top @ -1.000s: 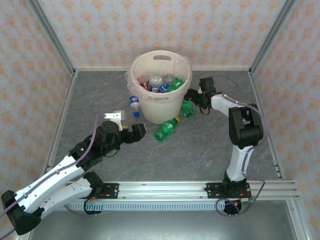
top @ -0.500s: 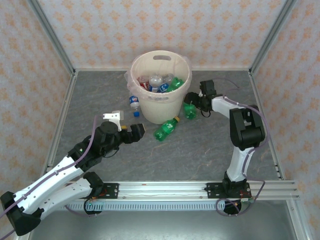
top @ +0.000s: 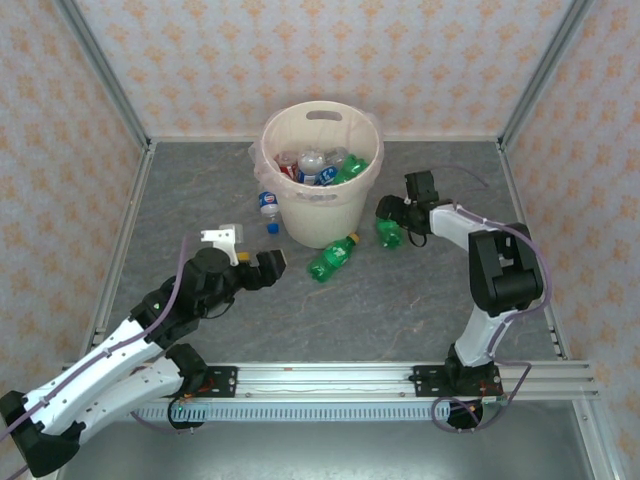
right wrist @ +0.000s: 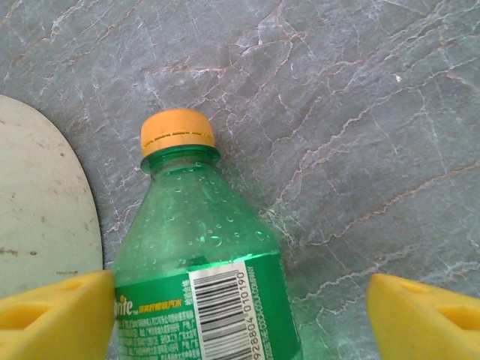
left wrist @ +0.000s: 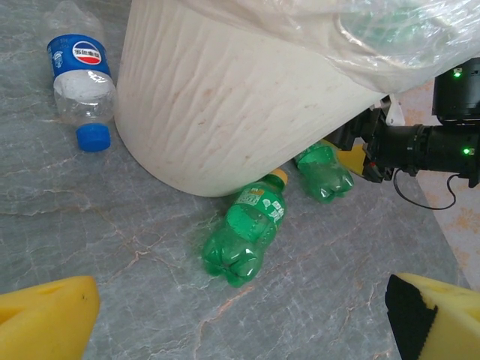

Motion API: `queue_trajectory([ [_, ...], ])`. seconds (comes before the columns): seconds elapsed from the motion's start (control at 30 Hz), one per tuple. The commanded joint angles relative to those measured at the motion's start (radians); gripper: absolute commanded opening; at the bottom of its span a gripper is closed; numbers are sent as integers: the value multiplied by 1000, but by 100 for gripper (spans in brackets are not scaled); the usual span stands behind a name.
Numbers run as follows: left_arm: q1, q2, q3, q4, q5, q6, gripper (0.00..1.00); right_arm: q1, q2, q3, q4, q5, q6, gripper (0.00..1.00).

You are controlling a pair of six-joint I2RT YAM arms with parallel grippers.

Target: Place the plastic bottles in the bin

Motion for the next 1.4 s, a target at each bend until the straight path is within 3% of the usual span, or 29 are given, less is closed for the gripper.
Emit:
queue_trajectory([
  [0.0, -6, -9, -16, -4, -26, 17, 99, 11, -29, -32, -67, 74, -14, 84],
  [0.23, -5, -16, -15, -27, -39, -17, 99, 84, -56, -25, -84, 153, -21, 84],
  [0.7, -5, -100, -59, -23, -64, 1, 99, 119, -27, 11, -201, 210, -39, 84],
  [1.2, -5, -116, -38, -59, -66, -5, 99, 95, 163, 198, -250, 198, -37, 80],
  [1.37, -5, -130, -26, -79, -78, -13, 99, 85, 182, 213, -245, 180, -24, 71],
])
